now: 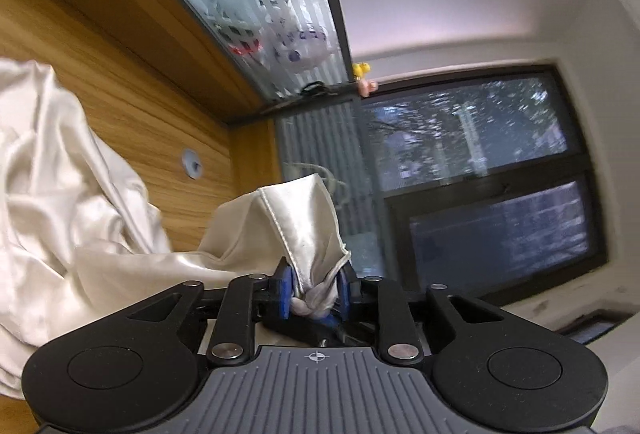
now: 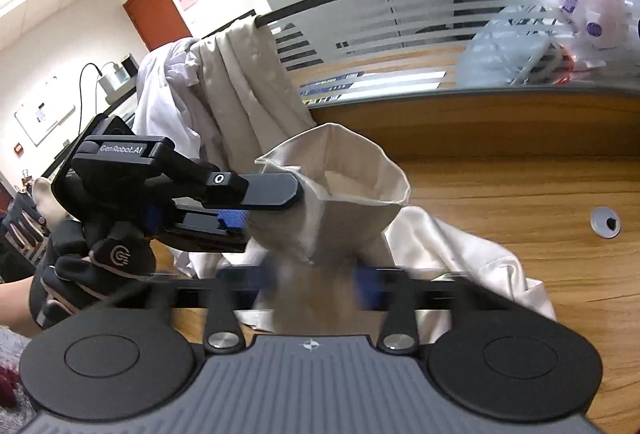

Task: Fold clothes
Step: 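Release the shirt with both tools and lift them away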

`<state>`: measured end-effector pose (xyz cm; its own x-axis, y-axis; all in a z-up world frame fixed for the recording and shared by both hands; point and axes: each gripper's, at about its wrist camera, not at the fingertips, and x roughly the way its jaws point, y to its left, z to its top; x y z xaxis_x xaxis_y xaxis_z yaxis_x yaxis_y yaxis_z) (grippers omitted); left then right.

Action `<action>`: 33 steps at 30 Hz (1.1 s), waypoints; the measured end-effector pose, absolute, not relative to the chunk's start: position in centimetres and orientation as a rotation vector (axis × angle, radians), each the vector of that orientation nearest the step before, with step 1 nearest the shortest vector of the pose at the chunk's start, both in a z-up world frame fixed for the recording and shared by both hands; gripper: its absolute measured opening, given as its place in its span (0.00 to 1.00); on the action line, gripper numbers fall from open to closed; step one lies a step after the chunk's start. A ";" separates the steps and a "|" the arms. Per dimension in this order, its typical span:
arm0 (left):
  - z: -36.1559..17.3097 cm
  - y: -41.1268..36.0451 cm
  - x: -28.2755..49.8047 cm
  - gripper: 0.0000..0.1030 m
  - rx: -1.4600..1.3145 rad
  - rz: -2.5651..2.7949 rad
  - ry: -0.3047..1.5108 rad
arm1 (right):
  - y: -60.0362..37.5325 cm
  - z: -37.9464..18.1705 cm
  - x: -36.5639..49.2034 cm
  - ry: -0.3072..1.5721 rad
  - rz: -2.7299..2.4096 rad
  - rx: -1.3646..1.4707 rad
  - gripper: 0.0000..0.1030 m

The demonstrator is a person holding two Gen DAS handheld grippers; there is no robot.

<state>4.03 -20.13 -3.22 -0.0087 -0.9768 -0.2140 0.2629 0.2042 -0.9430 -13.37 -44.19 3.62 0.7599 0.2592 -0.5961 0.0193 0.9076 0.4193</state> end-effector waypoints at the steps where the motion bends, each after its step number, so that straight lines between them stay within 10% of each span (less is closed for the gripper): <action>1: -3.0 -20.1 4.0 0.30 -0.816 -1.186 1.118 | -44.2 3.8 -13.4 0.703 0.123 0.408 0.05; 6: -2.0 -18.6 2.9 0.59 -0.594 -1.132 1.020 | -45.3 4.7 -14.0 0.716 -0.012 0.291 0.03; 17: -6.3 -15.1 0.3 0.69 -0.170 -0.821 1.038 | -53.4 5.6 -16.5 0.718 -0.531 0.057 0.05; 25: -9.6 -13.9 -0.7 0.78 -0.028 -0.693 1.013 | -54.8 3.9 -17.6 0.733 -0.552 0.044 0.81; 33: -10.6 -13.9 -1.0 0.89 -0.036 -0.652 0.999 | -51.7 -0.7 -15.5 0.809 -0.353 0.115 0.93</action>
